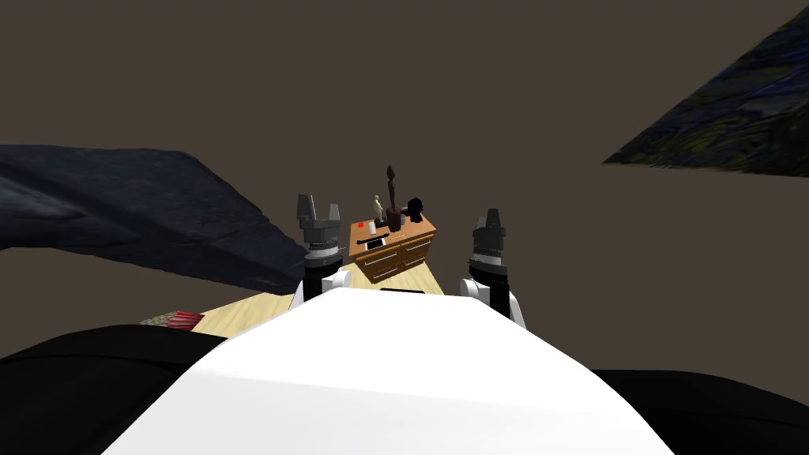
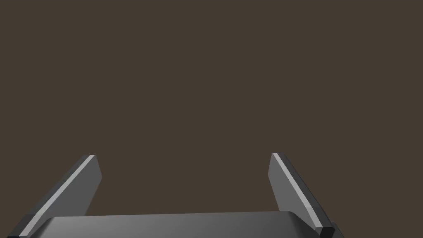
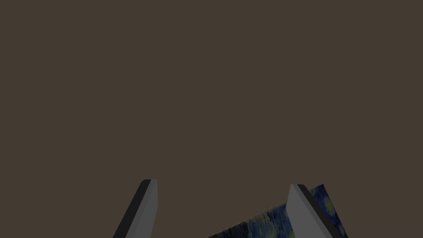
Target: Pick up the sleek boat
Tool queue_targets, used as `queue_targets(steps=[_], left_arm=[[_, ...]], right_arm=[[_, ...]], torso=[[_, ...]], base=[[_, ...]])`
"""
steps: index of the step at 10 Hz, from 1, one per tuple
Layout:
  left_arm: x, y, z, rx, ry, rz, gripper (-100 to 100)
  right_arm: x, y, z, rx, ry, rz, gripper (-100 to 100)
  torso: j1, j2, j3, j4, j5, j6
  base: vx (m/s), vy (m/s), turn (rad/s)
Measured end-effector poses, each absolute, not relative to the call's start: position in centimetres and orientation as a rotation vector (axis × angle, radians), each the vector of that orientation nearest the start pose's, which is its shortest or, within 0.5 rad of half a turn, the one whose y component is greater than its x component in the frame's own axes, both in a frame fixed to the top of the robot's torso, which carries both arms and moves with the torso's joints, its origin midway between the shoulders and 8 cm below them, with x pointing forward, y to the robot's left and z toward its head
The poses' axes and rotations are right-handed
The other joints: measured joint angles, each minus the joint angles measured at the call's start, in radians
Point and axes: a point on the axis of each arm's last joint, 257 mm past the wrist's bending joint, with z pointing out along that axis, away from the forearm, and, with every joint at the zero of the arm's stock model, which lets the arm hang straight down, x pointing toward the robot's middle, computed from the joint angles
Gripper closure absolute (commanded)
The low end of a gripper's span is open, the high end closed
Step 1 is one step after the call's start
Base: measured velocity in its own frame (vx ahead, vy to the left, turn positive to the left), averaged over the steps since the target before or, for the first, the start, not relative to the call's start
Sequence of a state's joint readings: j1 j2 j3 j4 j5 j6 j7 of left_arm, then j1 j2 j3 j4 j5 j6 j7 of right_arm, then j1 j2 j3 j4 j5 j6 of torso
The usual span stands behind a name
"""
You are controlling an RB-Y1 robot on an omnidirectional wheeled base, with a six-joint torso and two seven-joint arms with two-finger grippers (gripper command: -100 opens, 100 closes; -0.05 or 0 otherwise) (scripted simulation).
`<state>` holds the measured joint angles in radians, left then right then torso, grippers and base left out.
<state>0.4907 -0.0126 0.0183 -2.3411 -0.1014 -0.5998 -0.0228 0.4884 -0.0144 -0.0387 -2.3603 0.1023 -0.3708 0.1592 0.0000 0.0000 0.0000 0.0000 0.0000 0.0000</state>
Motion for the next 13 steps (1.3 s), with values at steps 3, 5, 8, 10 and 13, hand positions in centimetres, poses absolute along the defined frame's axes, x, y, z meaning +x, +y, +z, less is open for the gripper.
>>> queue_targets(steps=[3, 5, 8, 10, 13], left_arm=[[33.1, 26.4, 5.7, -0.479, 0.62, -1.262, -100], [35.1, 26.5, 4.4, -0.522, 0.677, -1.28, -100], [37.6, 27.4, 1.9, -0.607, 0.759, -1.297, -100], [39.1, 28.2, 0.5, -0.657, 0.797, -1.301, -100], [41.2, 29.1, -1.7, -0.74, 0.856, -1.304, -100]], right_arm=[[34.9, -28.0, 3.9, 0.548, 0.735, 1.038, 0], [34.9, -28.0, 3.9, 0.548, 0.735, 1.038, 0], [34.9, -28.0, 3.9, 0.548, 0.736, 1.038, 0], [34.9, -28.0, 3.9, 0.548, 0.735, 1.038, 0], [34.9, -28.0, 3.9, 0.548, 0.735, 1.038, 0]], torso=[[0.001, 0.002, 0.001, 0.0, 0.0, 0.0], [0.001, 0.001, 0.001, 0.0, 0.0, 0.0], [0.001, 0.001, 0.001, 0.0, 0.0, 0.0], [0.001, 0.0, 0.0, 0.0, 0.0, 0.0], [0.001, 0.0, 0.0, 0.0, 0.0, 0.0]], base=[[-0.029, 0.008, -0.072], [-0.021, 0.01, -0.102], [-0.019, 0.01, -0.069], [-0.011, 0.005, -0.066], [-0.011, 0.005, -0.062]])
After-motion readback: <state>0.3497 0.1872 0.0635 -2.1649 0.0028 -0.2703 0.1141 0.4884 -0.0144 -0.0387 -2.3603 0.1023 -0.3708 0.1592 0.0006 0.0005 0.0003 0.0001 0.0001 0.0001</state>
